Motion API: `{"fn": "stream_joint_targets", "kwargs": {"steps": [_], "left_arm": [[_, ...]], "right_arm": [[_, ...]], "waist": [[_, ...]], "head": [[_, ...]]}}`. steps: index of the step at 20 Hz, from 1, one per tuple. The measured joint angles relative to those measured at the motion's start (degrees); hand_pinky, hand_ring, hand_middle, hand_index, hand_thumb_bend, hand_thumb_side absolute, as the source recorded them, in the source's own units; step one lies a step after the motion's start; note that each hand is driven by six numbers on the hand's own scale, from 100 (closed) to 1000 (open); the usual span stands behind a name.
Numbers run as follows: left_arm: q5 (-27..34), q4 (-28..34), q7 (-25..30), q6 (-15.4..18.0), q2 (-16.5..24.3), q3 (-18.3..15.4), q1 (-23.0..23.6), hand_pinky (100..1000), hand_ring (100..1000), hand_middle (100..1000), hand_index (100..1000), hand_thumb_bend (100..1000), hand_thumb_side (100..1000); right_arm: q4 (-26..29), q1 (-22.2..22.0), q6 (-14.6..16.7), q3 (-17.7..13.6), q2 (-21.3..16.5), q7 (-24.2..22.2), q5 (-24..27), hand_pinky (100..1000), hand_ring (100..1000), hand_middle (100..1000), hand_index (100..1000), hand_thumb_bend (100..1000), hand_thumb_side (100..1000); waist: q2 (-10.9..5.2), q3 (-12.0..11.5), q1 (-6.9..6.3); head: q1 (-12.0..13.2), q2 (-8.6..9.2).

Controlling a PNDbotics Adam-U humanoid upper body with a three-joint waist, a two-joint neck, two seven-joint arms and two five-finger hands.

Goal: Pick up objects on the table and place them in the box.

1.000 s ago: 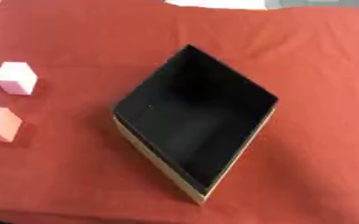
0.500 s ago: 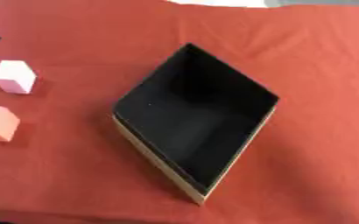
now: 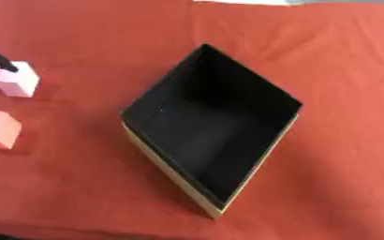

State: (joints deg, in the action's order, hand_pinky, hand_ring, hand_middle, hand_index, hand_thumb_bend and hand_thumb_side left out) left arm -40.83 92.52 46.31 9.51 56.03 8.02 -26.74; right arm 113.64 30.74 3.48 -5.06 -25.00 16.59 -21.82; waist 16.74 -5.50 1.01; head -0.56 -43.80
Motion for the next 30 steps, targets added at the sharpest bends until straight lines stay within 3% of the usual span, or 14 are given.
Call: {"fn": "stream_joint_targets", "kwargs": {"steps": [4, 8, 18, 21, 30], "left_arm": [[0.6, -0.7, 0.8, 0.8, 0.0, 1.0, -0.3, 725, 857, 898, 940, 760, 167], [0.6, -1.0, 0.7, 0.9, 0.0, 1.3, -0.7, 702, 833, 887, 932, 733, 148], [1.2, -2.1, 1.0, 0.5, -0.1, 2.2, -1.6, 688, 821, 871, 930, 716, 236], [1.3, -2.0, 0.9, 0.5, -0.1, 2.2, -1.6, 707, 843, 882, 936, 749, 254], [-1.7, 3.8, -0.1, -0.9, -0.1, 0.6, 0.9, 648, 800, 826, 923, 765, 251]], "right_arm": [[0.0, 0.0, 0.0, 0.1, 0.0, 0.0, 0.2, 808, 656, 557, 802, 100, 666], [0.0, 0.0, 0.0, 0.1, 0.0, 0.0, 0.3, 808, 656, 556, 802, 100, 666], [0.0, 0.0, -0.1, 0.1, 0.0, -0.1, 0.8, 808, 653, 553, 801, 100, 666], [0.0, 0.0, -0.1, 0.1, 0.0, -0.1, 0.8, 808, 652, 553, 801, 100, 666], [0.0, 0.0, -0.2, 0.1, 0.0, -0.1, 0.9, 806, 650, 551, 801, 100, 666]], "waist": [[0.26, 0.1, 0.01], [0.57, -0.2, 0.02], [0.9, -0.1, 0.18], [0.94, -0.1, 0.25], [1.14, -0.3, 0.46]], "head": [[0.0, 0.0], [0.1, 0.0], [0.5, 0.0], [0.4, 0.01], [-0.1, 0.01]]}}
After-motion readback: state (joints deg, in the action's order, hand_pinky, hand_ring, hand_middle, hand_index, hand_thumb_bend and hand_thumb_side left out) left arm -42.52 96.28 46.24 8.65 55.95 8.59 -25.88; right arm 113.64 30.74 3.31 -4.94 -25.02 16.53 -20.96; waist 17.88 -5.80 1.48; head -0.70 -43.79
